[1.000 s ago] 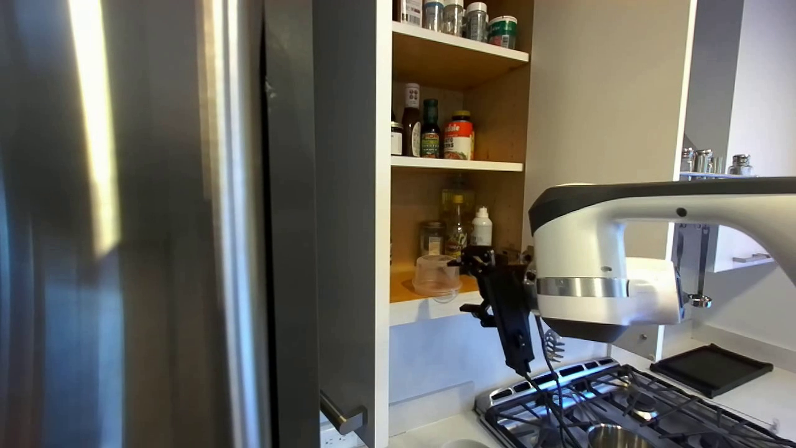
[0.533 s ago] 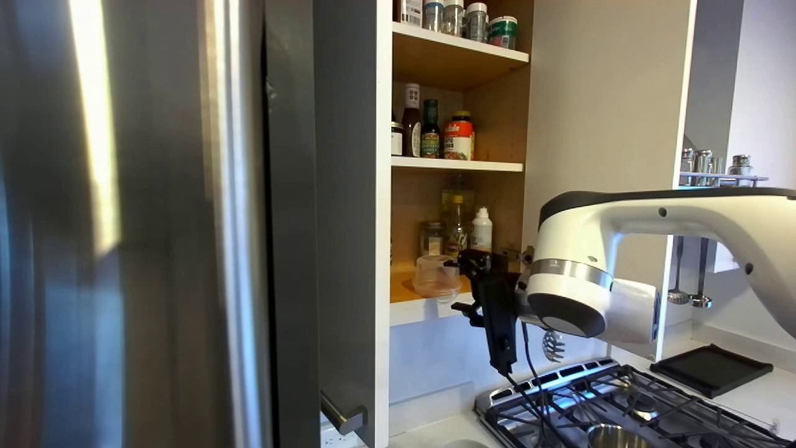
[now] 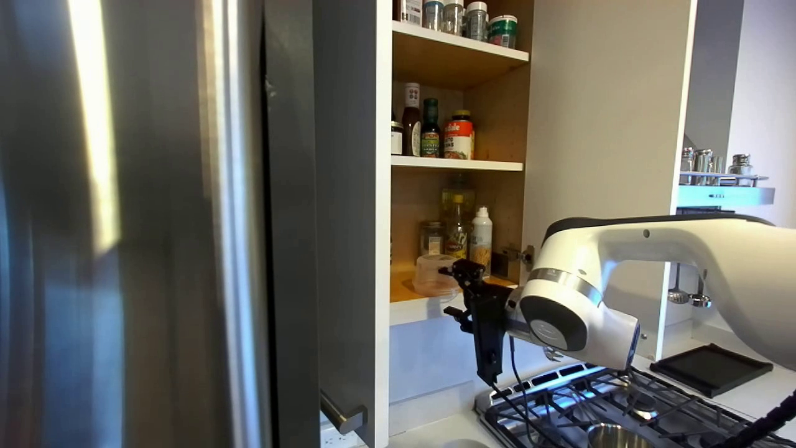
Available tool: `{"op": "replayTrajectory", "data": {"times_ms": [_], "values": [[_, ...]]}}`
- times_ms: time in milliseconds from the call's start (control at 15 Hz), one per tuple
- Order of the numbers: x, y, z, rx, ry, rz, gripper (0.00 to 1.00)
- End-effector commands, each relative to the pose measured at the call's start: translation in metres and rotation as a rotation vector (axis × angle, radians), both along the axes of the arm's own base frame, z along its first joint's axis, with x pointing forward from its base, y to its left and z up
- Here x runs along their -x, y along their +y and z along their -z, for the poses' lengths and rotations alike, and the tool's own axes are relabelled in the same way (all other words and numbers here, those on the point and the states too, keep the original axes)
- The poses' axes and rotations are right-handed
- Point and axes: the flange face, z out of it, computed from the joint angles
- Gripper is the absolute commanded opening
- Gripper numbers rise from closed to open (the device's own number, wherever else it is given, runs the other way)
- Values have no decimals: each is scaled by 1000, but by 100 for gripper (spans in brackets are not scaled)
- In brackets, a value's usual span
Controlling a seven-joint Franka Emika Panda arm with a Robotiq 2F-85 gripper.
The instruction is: Flip the container over on the bottom shelf
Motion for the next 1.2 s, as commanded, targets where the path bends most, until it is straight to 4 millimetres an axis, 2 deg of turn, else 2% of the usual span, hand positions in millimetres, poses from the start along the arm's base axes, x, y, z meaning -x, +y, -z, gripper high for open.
{"op": "replayTrajectory", "data": {"times_ms": [0, 400, 933, 1133], "values": [[-7, -3, -1, 1, -61, 16, 100], [-7, -8, -5, 4, -116, 41, 100], [-9, -10, 2, -17, -116, 69, 100], [-12, -18, -1, -18, -108, 69, 100]]}}
